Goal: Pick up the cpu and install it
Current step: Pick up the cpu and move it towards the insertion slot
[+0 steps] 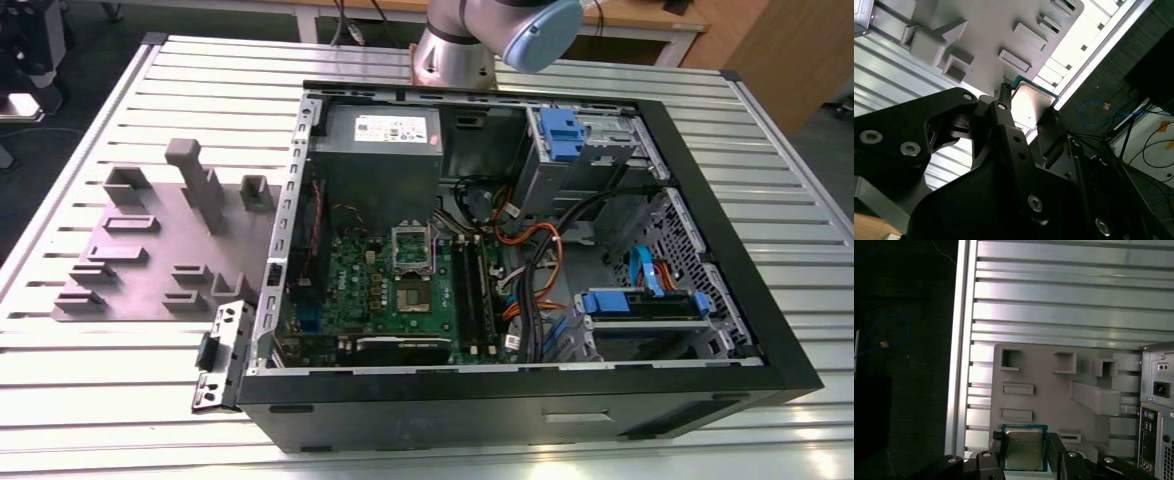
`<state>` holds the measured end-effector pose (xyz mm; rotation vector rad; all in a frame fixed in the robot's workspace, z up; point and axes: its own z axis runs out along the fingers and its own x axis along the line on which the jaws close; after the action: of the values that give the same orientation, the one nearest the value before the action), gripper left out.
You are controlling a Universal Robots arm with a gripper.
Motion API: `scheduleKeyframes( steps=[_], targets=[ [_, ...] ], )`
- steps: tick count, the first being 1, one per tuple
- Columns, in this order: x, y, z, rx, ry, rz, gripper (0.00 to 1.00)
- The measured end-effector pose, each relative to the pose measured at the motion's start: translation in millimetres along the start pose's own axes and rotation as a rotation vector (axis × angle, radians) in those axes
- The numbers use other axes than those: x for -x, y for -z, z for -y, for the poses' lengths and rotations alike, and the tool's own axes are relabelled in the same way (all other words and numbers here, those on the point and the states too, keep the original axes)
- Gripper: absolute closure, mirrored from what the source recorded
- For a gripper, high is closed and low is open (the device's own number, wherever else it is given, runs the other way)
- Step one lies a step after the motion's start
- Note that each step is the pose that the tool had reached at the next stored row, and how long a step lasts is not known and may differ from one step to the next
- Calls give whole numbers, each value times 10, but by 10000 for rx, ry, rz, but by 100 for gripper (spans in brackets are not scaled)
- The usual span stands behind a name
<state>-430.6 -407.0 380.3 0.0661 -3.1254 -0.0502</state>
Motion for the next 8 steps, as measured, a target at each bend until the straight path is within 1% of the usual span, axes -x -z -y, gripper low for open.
scheduleKeyframes(
  steps=[8],
  targets=[
    [48,0,2,0,1,1,55]
  ],
)
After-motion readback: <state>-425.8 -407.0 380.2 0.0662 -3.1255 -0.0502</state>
